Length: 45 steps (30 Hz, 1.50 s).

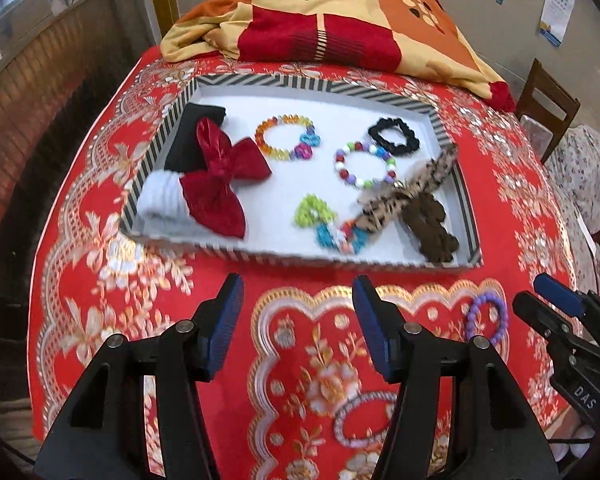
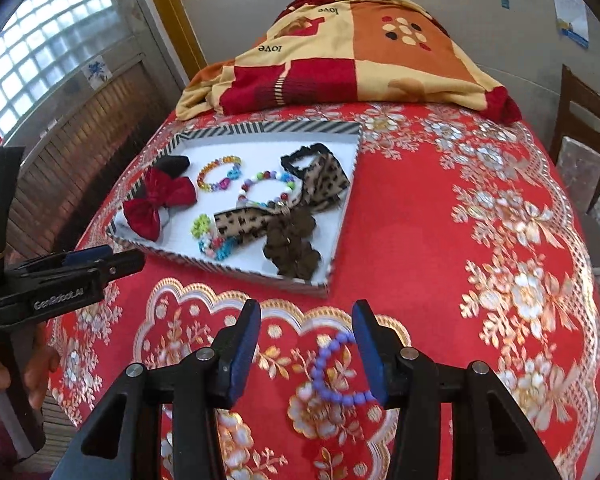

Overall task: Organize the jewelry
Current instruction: 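Withdraw both grippers from the tray toward the grey and purple bracelets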

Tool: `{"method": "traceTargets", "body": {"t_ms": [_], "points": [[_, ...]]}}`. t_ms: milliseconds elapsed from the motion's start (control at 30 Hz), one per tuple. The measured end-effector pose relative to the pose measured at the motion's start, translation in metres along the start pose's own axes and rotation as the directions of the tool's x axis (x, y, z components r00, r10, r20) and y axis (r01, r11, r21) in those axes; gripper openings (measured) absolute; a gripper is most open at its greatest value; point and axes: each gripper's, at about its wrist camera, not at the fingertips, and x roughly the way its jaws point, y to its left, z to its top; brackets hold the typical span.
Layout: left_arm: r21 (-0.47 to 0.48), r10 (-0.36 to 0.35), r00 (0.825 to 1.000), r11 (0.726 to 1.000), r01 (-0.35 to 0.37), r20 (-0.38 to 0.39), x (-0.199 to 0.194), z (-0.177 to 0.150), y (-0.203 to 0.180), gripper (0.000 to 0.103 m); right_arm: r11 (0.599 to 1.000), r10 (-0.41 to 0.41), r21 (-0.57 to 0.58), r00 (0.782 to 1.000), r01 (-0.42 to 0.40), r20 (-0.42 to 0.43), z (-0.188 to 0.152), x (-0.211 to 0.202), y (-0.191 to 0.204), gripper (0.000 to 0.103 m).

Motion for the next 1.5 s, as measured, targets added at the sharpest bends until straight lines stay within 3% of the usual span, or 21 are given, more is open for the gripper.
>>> {"method": "traceTargets", "body": {"t_ms": [400,967,1500], "points": [[0.001,0.001,0.999,1.0,-0.001,-0.039,-0.009,-0.04,-0.009,0.056,1.0,-0.025,-0.002,0.999,0.025,-0.025,-0.024,-0.012,-0.001,0.045],[0.012,-0.01,0.998,1.0,0.011,-0.066,-0.013,-0.07,-0.019,0.056,0.999,-0.035,-0.01,0.998,0.035,-0.049,-0.045,-0.021,-0.005,0.046],[0.005,-0.043,0.991,0.999,0.044,-0.129,0.002,-0.095,-0.014,0.056,0.998,-0.061,0.021,0.995,0.063,-0.083,-0.059,-0.012,-0.039,0.046]]}}
